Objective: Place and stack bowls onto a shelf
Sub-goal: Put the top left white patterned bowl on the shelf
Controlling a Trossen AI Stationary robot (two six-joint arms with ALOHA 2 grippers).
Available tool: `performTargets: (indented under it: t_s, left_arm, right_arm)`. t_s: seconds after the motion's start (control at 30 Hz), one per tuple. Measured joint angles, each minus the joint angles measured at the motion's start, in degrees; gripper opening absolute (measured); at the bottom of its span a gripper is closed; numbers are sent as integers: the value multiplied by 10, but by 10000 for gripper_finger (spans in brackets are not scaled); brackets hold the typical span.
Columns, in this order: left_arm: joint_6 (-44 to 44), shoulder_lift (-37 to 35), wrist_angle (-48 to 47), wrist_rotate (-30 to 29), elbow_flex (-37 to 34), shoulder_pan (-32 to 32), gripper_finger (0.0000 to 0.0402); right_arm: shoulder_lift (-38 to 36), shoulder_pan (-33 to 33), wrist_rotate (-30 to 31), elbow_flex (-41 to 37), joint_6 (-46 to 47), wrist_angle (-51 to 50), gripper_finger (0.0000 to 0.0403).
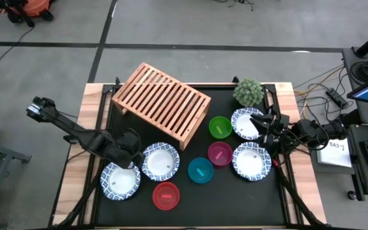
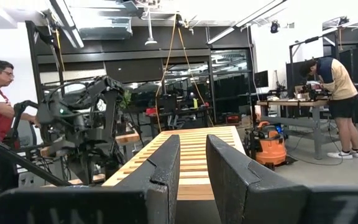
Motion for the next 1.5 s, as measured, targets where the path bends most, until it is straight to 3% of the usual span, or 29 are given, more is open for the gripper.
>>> performTargets:
  t_s: [0.17, 0.5, 0.67, 1.23, 1.5]
  left_arm:
    - [-16, 17, -17, 0, -3, 14, 56]
    - [-16, 50, -30, -46, -23, 34, 144]
    - [-18, 87, -18, -46, -24, 34, 162]
    - [-18, 200, 48, -41, -24, 34, 150]
    - [-19, 216, 51, -42, -24, 34, 75]
  right_arm:
    - [0, 0, 0, 0, 1, 0, 68]
    - [0, 0, 0, 0, 7, 0, 68]
    - [0, 0, 0, 0, 4, 0, 68]
    - [0, 0, 0, 0, 0, 0, 68]
    - [0, 0, 0, 0, 0, 0, 68]
